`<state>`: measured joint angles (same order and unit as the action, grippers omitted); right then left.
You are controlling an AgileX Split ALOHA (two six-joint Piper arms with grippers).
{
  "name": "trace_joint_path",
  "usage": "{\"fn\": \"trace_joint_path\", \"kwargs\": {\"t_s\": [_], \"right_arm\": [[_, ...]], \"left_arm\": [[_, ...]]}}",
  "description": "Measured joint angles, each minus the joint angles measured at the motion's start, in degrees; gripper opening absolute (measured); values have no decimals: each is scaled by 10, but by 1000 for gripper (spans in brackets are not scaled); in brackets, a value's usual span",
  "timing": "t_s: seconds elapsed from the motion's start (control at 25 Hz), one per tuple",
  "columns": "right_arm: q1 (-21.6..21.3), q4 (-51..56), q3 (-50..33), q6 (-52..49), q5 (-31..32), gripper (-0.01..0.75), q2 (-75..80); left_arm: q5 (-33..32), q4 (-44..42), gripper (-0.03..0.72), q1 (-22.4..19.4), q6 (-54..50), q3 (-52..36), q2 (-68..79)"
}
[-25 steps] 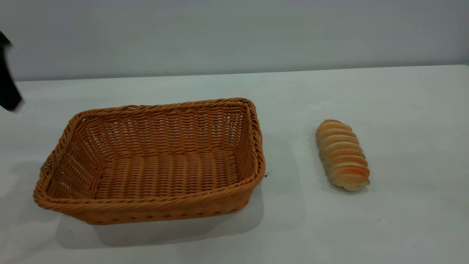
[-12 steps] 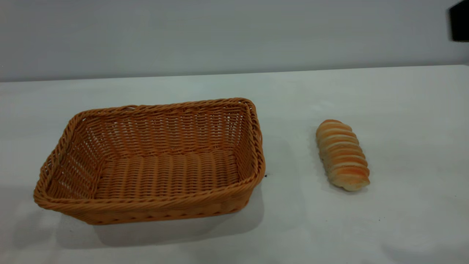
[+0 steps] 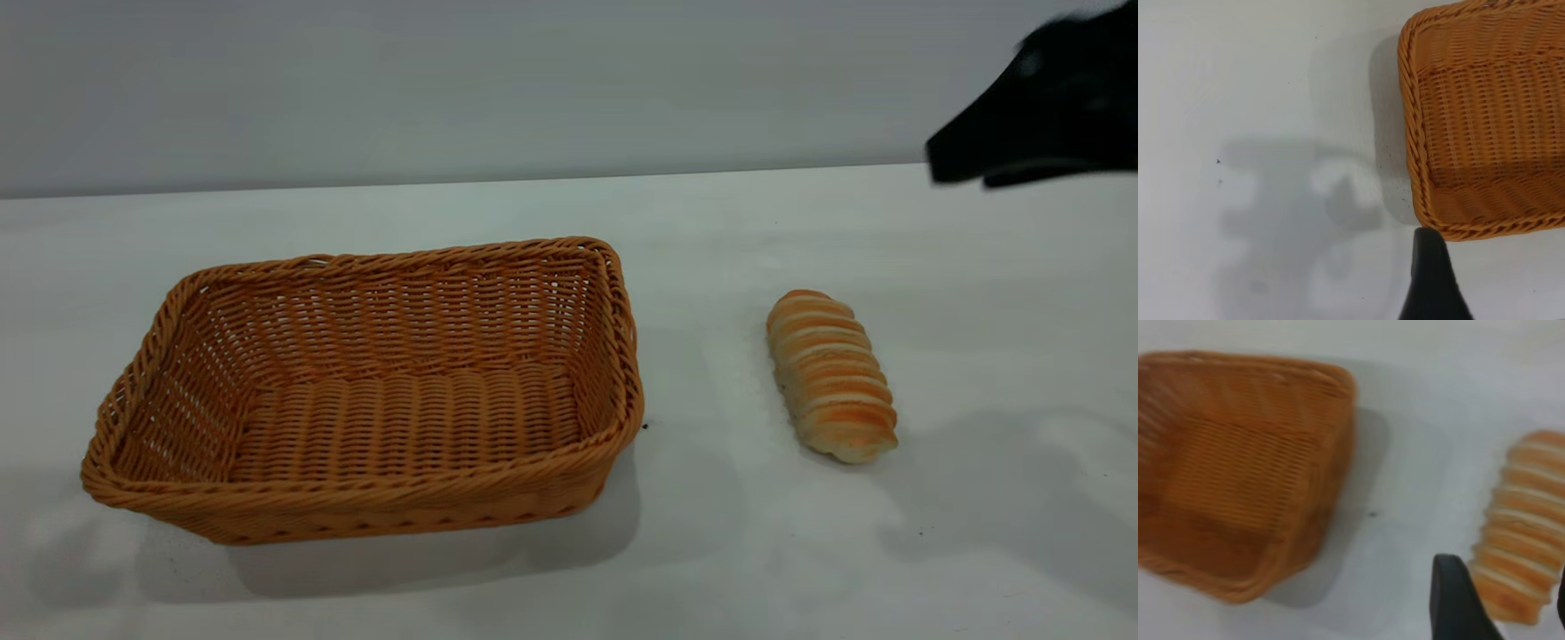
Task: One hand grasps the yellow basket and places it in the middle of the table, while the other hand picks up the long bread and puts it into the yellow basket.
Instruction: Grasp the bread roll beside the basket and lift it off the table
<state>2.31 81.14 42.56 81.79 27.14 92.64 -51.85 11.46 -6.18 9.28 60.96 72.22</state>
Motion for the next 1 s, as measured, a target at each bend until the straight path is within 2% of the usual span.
{"fn": "trace_joint_path", "kwargs": {"t_s": [0.24,0.44,0.6,0.72,0.92,1.0], "right_arm": [[48,-26,79,0,-80,413,136],[87,-29,137,3,-117,413,224],[92,-29,177,13,-124,413,289],[92,-29,198,18,-153,409,334],[93,-24,208,27,-173,348,360],[93,-24,210,28,-173,286,363]], "left_arm": [[0,0,537,0,0,0,0],[-1,0,537,0,0,0,0],[-1,0,537,0,0,0,0],[-2,0,537,0,0,0,0],[-2,0,537,0,0,0,0],[-2,0,537,0,0,0,0]]}}
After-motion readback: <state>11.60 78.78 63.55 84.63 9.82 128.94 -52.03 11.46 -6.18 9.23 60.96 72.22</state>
